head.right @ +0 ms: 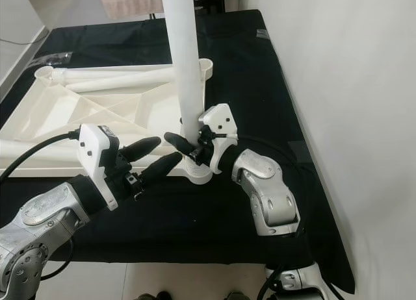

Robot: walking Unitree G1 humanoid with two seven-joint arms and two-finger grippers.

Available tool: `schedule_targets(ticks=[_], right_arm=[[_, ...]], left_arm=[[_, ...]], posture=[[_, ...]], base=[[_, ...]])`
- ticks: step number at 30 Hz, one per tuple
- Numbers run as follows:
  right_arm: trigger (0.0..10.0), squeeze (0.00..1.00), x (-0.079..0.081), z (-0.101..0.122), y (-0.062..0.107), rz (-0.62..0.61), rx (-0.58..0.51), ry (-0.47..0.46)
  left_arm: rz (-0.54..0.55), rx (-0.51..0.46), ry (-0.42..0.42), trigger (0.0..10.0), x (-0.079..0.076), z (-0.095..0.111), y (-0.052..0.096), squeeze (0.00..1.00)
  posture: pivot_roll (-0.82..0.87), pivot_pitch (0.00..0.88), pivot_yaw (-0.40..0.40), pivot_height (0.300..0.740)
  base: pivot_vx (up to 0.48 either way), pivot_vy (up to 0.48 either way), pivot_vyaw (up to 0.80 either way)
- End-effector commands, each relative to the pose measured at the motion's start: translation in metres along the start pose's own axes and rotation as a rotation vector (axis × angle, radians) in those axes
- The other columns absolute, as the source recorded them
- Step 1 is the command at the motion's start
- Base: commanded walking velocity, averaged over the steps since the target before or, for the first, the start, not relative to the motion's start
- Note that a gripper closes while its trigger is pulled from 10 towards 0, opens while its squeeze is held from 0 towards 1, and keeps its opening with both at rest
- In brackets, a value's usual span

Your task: Building children table

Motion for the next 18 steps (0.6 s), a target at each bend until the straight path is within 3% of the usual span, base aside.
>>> schedule_targets(ticks=[1,8,10,11,12,14,15,16,18], right_arm=[[10.0,0.0,0.01,-0.061,0.005,0.007,0.196,-0.244],[10.0,0.0,0.006,-0.067,0.007,-0.073,0.255,-0.231],[10.0,0.0,-0.017,-0.08,0.024,-0.435,0.39,-0.128],[10.0,0.0,-0.017,-0.08,0.024,-0.435,0.39,-0.128],[10.0,0.0,-0.013,-0.077,0.035,-0.564,0.4,-0.091],[10.0,0.0,-0.005,-0.072,0.043,-0.637,0.395,-0.063],[10.0,0.0,0.01,-0.067,0.045,-0.633,0.38,-0.067],[10.0,0.0,0.01,-0.067,0.045,-0.633,0.38,-0.067],[10.0,0.0,0.027,-0.064,0.041,-0.618,0.351,-0.088]], left_arm=[[-0.003,0.019,0.015,10.0,-0.001,-0.004,0.0,0.0],[-0.007,0.022,0.013,10.0,-0.002,-0.004,0.001,0.0],[-0.007,0.026,0.009,10.0,-0.003,-0.004,0.001,0.0],[-0.007,0.026,0.009,10.0,-0.003,-0.004,0.001,0.0],[-0.007,0.026,0.007,10.0,-0.003,-0.004,0.001,0.0],[-0.008,0.026,0.006,10.0,-0.003,-0.003,0.001,0.0],[-0.007,0.025,0.005,10.0,-0.003,-0.003,0.001,0.0],[-0.007,0.025,0.005,10.0,-0.003,-0.003,0.001,0.0],[-0.01,0.016,0.002,10.0,-0.002,0.001,-0.001,0.0]], posture=[[-0.01,0.229,0.072,0.74],[-0.01,0.233,0.072,0.74],[-0.01,0.237,0.069,0.74],[-0.01,0.237,0.069,0.74],[0.0,0.241,0.064,0.74],[0.0,0.243,0.062,0.74],[-0.01,0.248,0.066,0.74],[-0.01,0.248,0.066,0.74],[-0.01,0.248,0.08,0.74]], base=[[0.0,0.0,0.0],[0.0,0.0,0.0],[0.0,0.0,0.0],[0.0,0.0,0.0],[0.0,0.0,0.0],[0.0,0.0,0.0],[0.0,0.0,0.0],[0.0,0.0,0.0],[0.0,0.0,0.0]])
Point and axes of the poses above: a point about 5 cm out from each wrist's last joint towards the gripper, its own y axis pointing back from the gripper into the wrist, its own z axis along the axis of the wrist's last joint, x = y × z, the point moved 3 cm from there along -y, pointing out of the wrist towards the gripper, and after that the axes turned 6 degrees about y, right-handed, at the moved point
